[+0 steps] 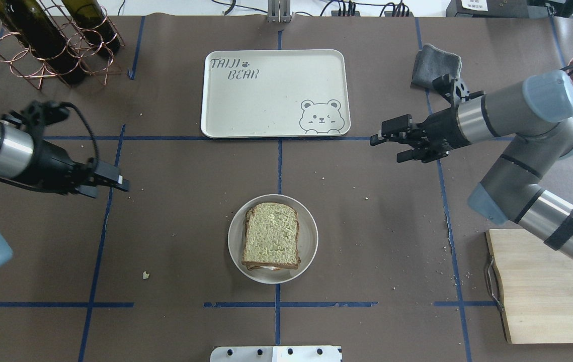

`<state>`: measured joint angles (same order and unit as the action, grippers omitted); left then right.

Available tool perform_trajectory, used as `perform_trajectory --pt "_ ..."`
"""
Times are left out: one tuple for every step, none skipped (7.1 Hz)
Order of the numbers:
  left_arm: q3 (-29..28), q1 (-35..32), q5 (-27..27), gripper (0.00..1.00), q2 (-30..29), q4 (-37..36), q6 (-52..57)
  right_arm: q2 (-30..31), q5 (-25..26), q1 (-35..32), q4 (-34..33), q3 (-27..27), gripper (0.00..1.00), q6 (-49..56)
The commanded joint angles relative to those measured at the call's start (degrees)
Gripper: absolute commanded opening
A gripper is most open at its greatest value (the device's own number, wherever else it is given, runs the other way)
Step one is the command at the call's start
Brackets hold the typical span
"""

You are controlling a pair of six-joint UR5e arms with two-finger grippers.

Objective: Make sandwich and place on tray
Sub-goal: 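Withdraw the right gripper while the left gripper reaches to grasp the plate rim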

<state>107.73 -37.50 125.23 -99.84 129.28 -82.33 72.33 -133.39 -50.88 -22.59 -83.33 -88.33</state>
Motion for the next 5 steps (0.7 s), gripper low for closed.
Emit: perform_trajectory --pt "-2.4 17.6 -14.1 0.61 -9.7 -5.1 -14.6 2.3 -0.7 -3.8 -3.5 0.5 1.0 10.4" --pt "-3.6 19.2 -20.7 0.55 -12.4 -9.2 -14.5 3.7 -0.2 -4.9 -4.0 0.5 1.0 12.6" --pt "-3.7 19.2 -21.1 0.53 -12.0 -9.3 -14.5 5.4 0.0 -5.7 -4.6 0.5 1.0 18.0" --pt "-4.2 19.2 -21.2 0.53 -12.0 -9.4 -14.4 5.6 0.1 -6.1 -5.3 0.5 1.0 20.2" --pt "-4.5 18.8 -21.2 0.53 -12.0 -9.5 -14.3 5.9 0.1 -6.0 -5.2 0.5 1.0 20.3"
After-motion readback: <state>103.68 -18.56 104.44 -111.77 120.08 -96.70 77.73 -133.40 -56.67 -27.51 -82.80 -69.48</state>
